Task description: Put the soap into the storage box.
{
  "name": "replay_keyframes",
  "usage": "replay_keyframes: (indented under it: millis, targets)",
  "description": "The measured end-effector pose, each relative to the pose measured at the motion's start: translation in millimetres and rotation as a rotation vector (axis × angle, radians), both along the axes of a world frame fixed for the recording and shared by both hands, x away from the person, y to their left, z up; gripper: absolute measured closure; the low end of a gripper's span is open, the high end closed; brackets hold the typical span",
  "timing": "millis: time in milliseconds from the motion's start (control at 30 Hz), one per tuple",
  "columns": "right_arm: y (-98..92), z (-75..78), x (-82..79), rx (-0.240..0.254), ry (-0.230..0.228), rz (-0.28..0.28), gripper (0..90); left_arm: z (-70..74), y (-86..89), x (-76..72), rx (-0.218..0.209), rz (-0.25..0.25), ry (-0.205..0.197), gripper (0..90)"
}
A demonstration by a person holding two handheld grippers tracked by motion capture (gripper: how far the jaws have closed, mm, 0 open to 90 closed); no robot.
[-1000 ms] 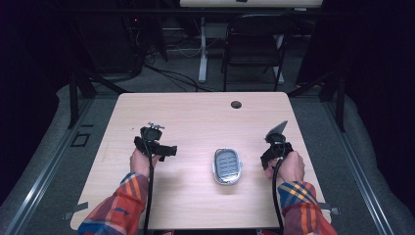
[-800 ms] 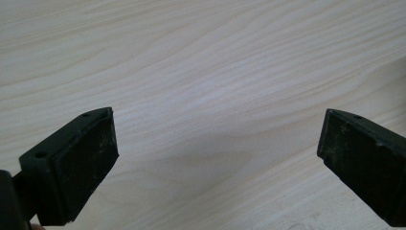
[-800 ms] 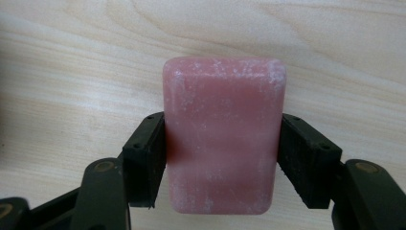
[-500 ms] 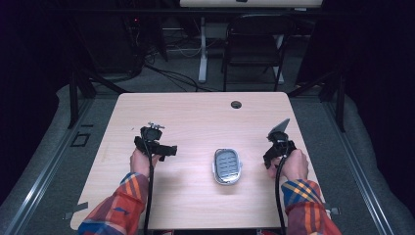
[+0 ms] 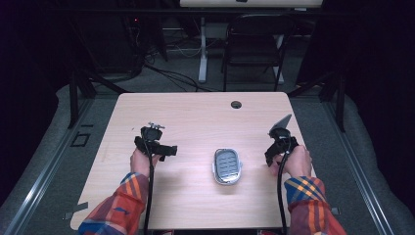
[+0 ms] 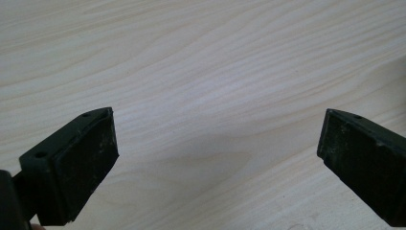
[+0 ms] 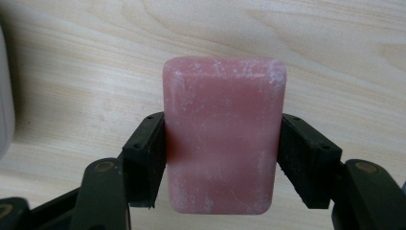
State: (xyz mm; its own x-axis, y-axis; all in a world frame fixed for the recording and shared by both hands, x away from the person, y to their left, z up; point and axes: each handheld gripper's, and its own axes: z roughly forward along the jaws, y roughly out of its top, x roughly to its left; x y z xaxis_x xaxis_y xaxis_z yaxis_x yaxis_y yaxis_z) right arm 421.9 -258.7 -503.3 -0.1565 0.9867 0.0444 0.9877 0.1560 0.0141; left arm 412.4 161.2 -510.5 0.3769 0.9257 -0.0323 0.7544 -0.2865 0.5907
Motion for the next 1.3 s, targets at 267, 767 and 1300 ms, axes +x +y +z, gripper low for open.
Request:
replay_keyframes:
  millis: [267, 767, 1300]
  targets:
    - [4.6, 10.7, 0.1, -0.007, -0.001, 0.012, 37.5, -0.4, 0.7, 0.6, -0.004, -0.002, 0.002, 0.1]
    - [15.0, 32.8, 1.9, 0.002, -0.018, 0.04, 37.5, -0.3, 0.1, 0.9, -0.004, -0.004, 0.001, 0.1]
    - [24.0, 56.7, -0.9, -0.011, -0.042, 0.069, 37.5, 0.4, -0.4, 0.6, -0.001, -0.01, 0.0, 0.0]
